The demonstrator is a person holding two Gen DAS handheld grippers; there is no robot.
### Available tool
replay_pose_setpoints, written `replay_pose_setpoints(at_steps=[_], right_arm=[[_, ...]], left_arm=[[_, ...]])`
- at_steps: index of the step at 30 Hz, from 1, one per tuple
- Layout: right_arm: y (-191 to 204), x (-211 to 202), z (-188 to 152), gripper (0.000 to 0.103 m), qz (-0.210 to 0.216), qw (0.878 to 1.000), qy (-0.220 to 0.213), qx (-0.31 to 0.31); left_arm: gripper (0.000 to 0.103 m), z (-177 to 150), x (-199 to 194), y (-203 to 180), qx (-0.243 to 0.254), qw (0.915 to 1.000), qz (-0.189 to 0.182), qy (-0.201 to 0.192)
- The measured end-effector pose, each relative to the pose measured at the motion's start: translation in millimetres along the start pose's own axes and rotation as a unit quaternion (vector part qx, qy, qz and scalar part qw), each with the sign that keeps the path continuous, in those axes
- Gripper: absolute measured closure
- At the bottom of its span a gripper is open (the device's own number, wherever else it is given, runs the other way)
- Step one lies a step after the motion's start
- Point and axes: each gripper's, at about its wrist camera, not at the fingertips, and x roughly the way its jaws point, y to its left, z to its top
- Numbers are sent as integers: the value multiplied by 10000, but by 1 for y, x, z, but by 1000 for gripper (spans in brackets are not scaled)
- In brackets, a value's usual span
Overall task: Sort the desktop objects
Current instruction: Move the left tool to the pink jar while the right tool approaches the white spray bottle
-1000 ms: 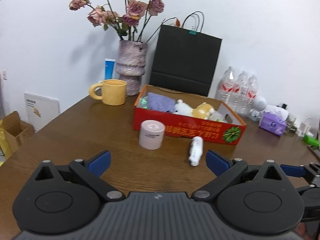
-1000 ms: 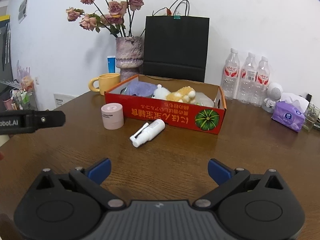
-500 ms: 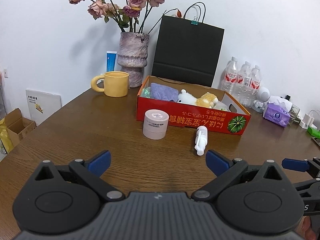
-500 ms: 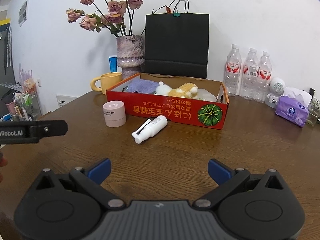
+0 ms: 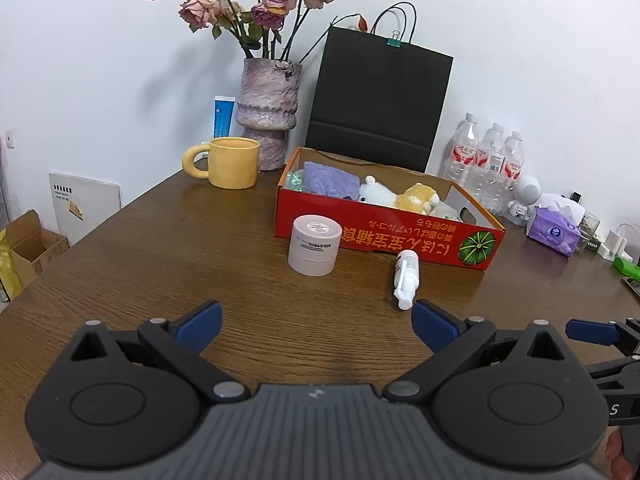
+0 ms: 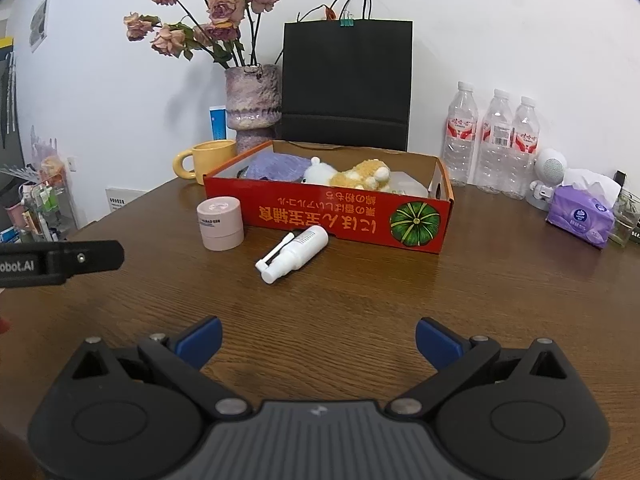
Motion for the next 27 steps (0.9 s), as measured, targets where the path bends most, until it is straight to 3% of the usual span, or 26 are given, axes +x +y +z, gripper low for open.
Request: replay_pose_setpoints(at_steps=[15,23,27], right_arm=[[3,24,8,0,-153,9996,163,145],[5,61,19,0,-134,9988,379,294],[14,80,28,0,-220,9987,399,238]], left_arm=[[0,11,24,4,136,9997,-191,21],[0,26,62,6,135,9985,-454,257],[0,41,93,0,261,9978,-399,467]])
